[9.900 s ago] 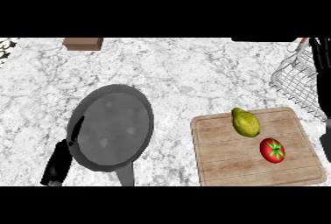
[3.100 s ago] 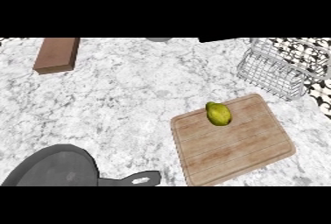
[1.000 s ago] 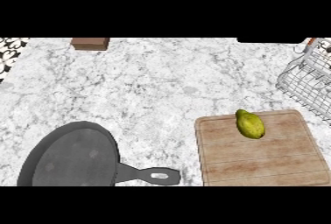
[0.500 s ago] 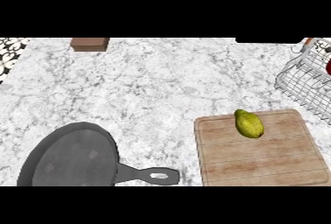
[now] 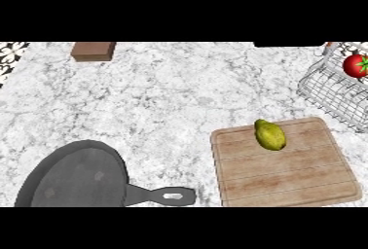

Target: Pick the tomato from the cutting board and place it in the tiered basket

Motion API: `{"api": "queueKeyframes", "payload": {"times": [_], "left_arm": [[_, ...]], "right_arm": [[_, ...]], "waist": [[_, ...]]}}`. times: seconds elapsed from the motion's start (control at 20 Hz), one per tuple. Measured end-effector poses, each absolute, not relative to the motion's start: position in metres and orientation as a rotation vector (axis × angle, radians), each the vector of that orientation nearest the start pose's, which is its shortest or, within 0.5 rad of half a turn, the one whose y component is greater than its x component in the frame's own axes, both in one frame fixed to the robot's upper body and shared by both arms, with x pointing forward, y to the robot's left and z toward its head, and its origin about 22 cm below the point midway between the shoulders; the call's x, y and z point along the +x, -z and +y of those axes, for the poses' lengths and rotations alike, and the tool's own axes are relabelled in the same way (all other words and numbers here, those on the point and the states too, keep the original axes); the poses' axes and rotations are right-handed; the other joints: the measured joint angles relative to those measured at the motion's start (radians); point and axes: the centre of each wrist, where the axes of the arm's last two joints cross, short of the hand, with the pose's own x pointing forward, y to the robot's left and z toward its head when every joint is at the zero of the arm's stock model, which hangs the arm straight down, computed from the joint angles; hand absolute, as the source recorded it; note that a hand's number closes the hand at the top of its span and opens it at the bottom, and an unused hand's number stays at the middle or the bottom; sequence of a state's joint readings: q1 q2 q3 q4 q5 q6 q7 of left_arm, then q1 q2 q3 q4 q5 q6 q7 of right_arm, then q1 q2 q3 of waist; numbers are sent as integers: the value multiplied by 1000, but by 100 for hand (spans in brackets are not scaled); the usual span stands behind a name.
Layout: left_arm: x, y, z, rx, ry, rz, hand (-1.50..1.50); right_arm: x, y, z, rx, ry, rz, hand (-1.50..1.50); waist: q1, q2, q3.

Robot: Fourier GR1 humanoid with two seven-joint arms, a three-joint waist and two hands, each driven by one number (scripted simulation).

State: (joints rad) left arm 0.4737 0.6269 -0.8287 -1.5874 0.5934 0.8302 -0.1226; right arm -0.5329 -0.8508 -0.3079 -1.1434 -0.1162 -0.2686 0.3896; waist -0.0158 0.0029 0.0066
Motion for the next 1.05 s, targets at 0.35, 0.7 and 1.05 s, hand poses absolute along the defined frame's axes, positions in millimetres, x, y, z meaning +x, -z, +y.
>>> {"api": "queueKeyframes", "payload": {"times": [0.35, 0.7, 1.05], "left_arm": [[14, 73, 237, 365, -81, -792, 0], [1, 72, 238, 395, -119, -761, 0], [-12, 71, 237, 427, -164, -729, 0]], "right_arm": [[293, -247, -503, -1002, 528, -1447, -150], [251, -257, -549, -1016, 633, -1412, -150], [208, -255, -584, -980, 599, -1403, -150]], "waist": [[-52, -13, -1], [-107, -28, 0], [-162, -41, 1]]}}
